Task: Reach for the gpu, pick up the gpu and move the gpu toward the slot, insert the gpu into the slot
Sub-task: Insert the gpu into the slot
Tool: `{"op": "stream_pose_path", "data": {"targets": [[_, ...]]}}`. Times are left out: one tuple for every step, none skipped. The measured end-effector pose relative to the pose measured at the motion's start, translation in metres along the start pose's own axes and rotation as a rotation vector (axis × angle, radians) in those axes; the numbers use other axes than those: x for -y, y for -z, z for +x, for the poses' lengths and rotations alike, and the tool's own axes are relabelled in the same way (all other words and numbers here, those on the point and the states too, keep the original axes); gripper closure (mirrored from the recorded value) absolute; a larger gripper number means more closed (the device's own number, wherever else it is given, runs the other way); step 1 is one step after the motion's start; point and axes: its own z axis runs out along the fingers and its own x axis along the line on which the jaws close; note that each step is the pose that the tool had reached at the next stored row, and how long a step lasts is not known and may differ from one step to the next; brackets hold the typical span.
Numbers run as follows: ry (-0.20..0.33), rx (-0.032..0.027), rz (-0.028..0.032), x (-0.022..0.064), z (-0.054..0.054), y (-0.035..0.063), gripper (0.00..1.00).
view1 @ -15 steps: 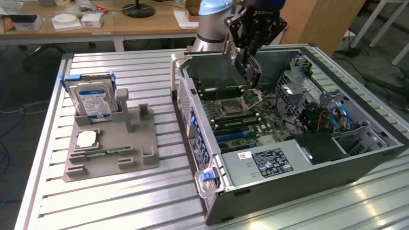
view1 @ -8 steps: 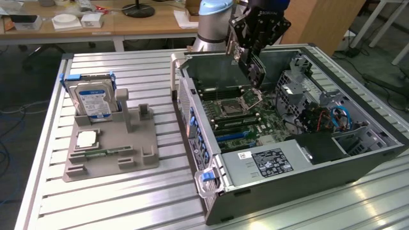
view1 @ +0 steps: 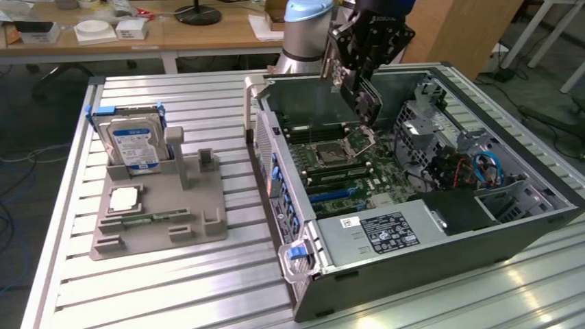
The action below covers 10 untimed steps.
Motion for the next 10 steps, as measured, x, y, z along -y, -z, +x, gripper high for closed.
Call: {"op": "stream_pose_path", "data": {"targets": [[0.017,-0.0007,0.0000,0.0000,0.0000,-0.0002,0.73],[0.035,-0.0015,0.0000,0.0000,0.0000,-0.0005,0.73],[0.052,-0.0023,0.0000,0.0001,0.0000,-0.0008,0.73],[0.068,-0.0030,0.0000,0.0000,0.0000,-0.0010,0.73],[0.083,-0.0036,0.0001,0.0001,0.0000,-0.0011,0.73],[0.099,-0.0042,0.0000,0.0001,0.0000,-0.0013,0.73],[0.116,-0.0050,-0.0001,0.0001,0.0000,-0.0015,0.73],[0.134,-0.0058,-0.0002,0.0001,0.0000,-0.0016,0.73],[0.152,-0.0066,-0.0002,0.0001,0.0000,-0.0018,0.73],[0.169,-0.0074,-0.0002,0.0001,0.0000,-0.0018,0.73]]}}
